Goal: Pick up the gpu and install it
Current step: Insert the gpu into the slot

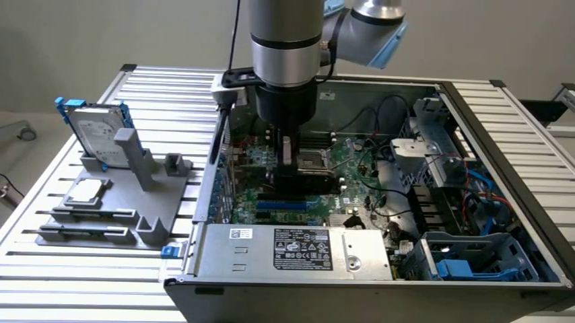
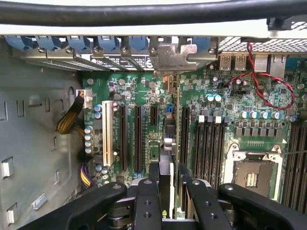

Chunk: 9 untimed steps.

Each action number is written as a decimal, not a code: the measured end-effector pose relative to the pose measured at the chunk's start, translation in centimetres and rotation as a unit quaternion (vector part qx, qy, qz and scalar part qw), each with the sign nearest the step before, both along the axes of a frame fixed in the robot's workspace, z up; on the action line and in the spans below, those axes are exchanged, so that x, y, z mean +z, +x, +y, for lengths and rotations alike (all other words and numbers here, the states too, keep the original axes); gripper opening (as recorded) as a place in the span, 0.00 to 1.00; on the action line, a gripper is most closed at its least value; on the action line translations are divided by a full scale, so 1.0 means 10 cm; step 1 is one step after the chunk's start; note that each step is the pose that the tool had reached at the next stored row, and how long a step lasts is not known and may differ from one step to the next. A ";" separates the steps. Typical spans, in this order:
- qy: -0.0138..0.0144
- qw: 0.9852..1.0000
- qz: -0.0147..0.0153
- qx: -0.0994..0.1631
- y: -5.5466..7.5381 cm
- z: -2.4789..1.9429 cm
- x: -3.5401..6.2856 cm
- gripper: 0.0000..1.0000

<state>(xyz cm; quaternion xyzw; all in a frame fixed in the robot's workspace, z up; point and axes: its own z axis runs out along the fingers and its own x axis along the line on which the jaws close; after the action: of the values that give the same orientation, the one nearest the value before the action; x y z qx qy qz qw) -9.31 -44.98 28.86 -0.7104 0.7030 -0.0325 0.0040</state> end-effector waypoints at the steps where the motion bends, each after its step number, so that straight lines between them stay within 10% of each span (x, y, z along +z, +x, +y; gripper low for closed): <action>1: 0.000 1.000 0.000 0.000 0.00 -0.001 -0.007 0.27; 9: 0.000 1.000 0.001 0.000 0.00 -0.010 -0.065 0.27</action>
<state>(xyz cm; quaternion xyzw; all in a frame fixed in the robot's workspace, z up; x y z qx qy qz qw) -9.34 -45.08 28.20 -0.7105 0.7030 -0.0312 0.0032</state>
